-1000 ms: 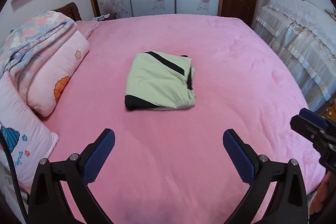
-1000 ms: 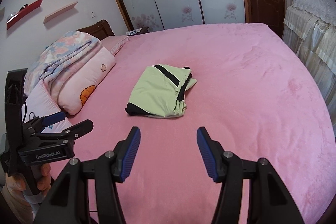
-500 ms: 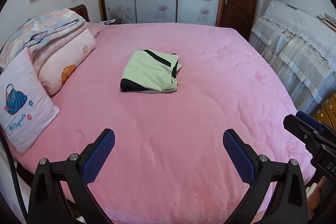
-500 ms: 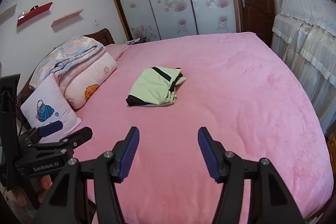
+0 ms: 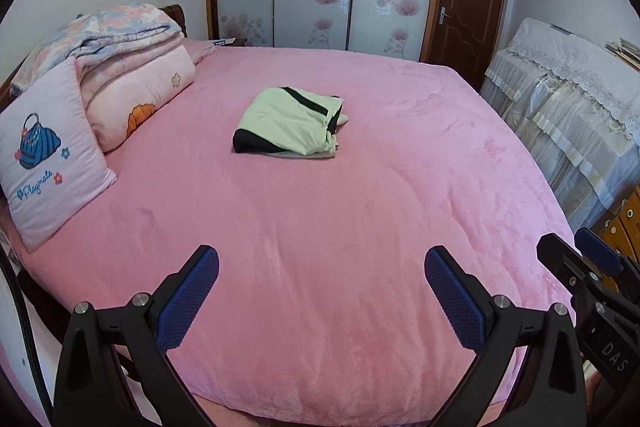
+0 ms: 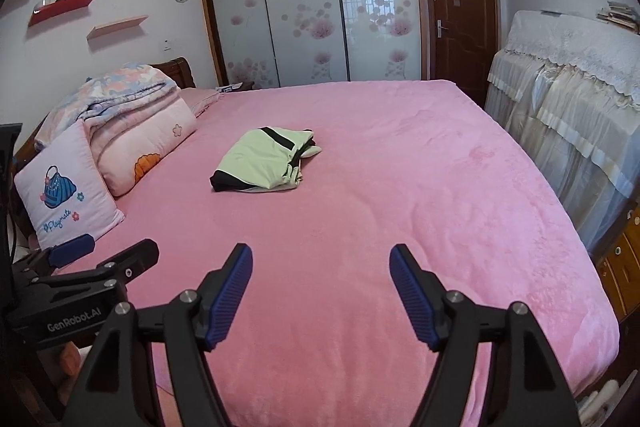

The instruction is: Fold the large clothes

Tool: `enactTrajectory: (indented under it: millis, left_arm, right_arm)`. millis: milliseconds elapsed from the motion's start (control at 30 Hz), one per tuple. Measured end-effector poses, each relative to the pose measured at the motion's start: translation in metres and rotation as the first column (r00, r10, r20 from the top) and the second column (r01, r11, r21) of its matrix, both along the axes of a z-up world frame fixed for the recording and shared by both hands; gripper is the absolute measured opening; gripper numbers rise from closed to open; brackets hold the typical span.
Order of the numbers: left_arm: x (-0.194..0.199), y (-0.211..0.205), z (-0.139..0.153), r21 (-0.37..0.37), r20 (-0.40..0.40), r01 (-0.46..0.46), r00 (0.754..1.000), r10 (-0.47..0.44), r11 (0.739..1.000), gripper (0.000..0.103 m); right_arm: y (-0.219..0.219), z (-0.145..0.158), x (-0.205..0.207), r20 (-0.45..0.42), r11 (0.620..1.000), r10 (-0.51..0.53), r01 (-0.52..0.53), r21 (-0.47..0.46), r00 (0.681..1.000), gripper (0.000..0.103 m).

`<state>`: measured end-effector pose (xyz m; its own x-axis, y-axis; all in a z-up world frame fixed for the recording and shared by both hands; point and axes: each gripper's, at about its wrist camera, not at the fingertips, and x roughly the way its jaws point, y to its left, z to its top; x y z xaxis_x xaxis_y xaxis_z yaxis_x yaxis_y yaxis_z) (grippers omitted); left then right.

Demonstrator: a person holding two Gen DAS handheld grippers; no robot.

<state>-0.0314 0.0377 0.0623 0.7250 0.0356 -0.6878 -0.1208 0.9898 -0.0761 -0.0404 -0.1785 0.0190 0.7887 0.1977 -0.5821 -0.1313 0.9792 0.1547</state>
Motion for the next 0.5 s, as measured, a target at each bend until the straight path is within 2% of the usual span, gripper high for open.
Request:
enactTrajectory:
  millis: [200,400,500]
  left_arm:
    - [-0.002,-0.004,-0.014,-0.040,-0.033,0.008,0.999,-0.009,0.999,0.102]
    - [-0.005,-0.012,-0.019,0.002,-0.040,0.013,0.999,-0.013,1.000,0.102]
    - [-0.005,-0.012,-0.021,-0.006,-0.049,0.027,0.998,-0.027,1.000,0.102]
  right_arm:
    - [0.003,-0.010,-0.005,0.004,0.999,-0.007,0.007,-0.048,1.000,0.072]
    - [0.002,-0.019,-0.003,0.002,0.996,-0.017,0.017,-0.086,1.000,0.072]
    - [-0.001,-0.022,-0.001,-0.003,0.997,-0.016,0.016,-0.078,1.000,0.072]
